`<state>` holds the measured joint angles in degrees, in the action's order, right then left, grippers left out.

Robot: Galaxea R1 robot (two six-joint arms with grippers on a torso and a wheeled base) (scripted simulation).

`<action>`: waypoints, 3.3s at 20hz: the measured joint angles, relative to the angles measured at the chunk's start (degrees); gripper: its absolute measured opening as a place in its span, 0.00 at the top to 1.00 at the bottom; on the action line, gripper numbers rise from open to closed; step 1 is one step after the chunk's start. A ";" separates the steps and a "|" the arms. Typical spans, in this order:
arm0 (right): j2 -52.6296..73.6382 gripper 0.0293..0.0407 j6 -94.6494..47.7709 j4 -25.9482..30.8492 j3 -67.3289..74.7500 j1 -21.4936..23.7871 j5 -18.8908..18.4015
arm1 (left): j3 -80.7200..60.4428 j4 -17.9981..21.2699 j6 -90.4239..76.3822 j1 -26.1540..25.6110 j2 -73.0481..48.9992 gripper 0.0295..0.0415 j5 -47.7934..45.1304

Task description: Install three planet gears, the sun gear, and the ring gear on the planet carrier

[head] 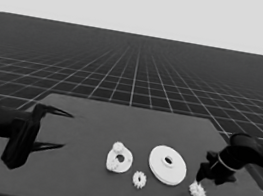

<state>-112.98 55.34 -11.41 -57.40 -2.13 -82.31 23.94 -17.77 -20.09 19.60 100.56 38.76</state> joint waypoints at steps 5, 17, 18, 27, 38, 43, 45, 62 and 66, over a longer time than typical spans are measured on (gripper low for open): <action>-3.66 0.19 -0.24 -8.86 -6.40 -11.42 6.76 | 0.00 0.00 -0.01 0.00 -0.01 0.25 0.00; -5.02 0.84 -0.55 -10.70 -8.83 -13.85 8.60 | 0.00 0.00 -0.01 0.00 -0.01 0.25 0.00; -5.02 0.84 -0.55 -10.70 -8.83 -13.85 8.61 | 0.00 0.00 -0.01 0.00 -0.01 0.25 0.00; -0.62 0.83 0.45 -0.65 -1.11 -1.05 0.33 | 0.00 0.00 -0.01 0.00 -0.01 0.25 0.00; -51.81 0.83 26.66 0.58 -25.72 2.42 -6.25 | 0.00 0.00 -0.01 0.00 -0.01 0.25 0.00; -54.76 0.83 23.73 -2.96 -31.64 -1.15 -5.02 | 0.00 0.00 -0.01 0.00 -0.01 0.25 0.00; -55.51 0.83 22.12 -6.25 -34.34 -5.00 -3.80 | 0.00 0.00 -0.01 0.00 -0.01 0.25 0.00; -56.01 0.19 21.12 -7.87 -36.08 -6.67 -2.96 | 0.00 0.00 -0.01 0.00 -0.01 0.25 0.00; -54.56 0.19 24.52 -0.40 -30.57 1.27 -5.68 | 0.00 0.00 -0.01 0.00 -0.01 0.25 0.00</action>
<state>-167.54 79.87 -11.81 -87.97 -0.86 -87.99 23.94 -17.77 -20.10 19.61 100.55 38.76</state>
